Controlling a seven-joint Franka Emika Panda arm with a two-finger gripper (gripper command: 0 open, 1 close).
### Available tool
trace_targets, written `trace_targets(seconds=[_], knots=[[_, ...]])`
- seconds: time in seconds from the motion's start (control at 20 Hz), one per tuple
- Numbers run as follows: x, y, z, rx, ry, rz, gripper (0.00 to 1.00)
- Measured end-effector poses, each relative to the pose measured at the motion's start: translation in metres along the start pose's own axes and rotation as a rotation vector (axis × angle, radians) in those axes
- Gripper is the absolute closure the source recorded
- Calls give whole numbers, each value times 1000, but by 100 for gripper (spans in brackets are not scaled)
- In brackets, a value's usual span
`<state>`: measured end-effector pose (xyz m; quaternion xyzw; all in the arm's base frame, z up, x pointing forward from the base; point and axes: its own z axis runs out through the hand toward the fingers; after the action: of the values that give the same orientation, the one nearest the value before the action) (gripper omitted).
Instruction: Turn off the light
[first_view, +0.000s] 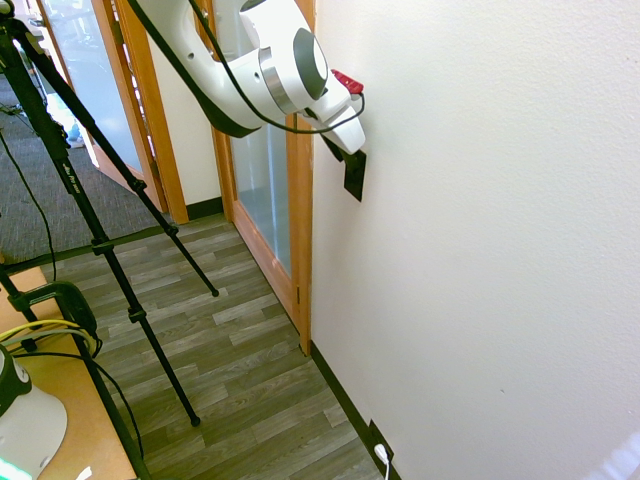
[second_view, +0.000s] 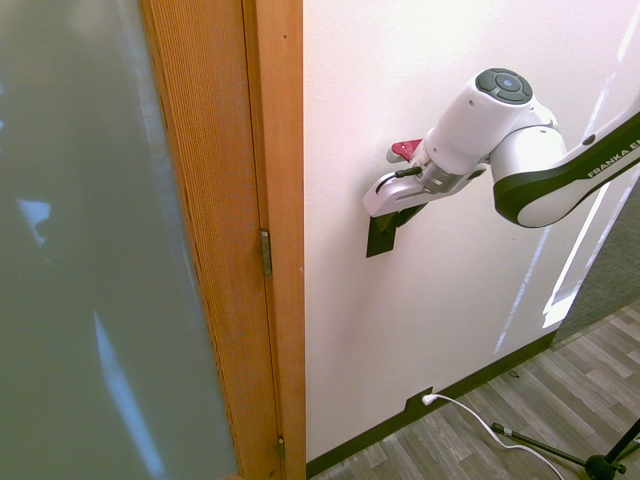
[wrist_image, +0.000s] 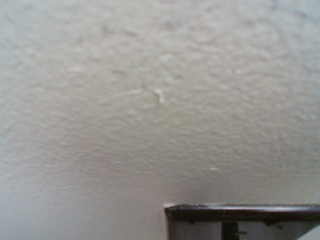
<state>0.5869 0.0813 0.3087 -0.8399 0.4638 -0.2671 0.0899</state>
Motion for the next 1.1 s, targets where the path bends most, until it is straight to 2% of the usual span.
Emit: trace_targets(seconds=[0.55,1.1], knots=[[-1,-2,4,9,25,24,100],[-15,6,22,-14,6,43,100]])
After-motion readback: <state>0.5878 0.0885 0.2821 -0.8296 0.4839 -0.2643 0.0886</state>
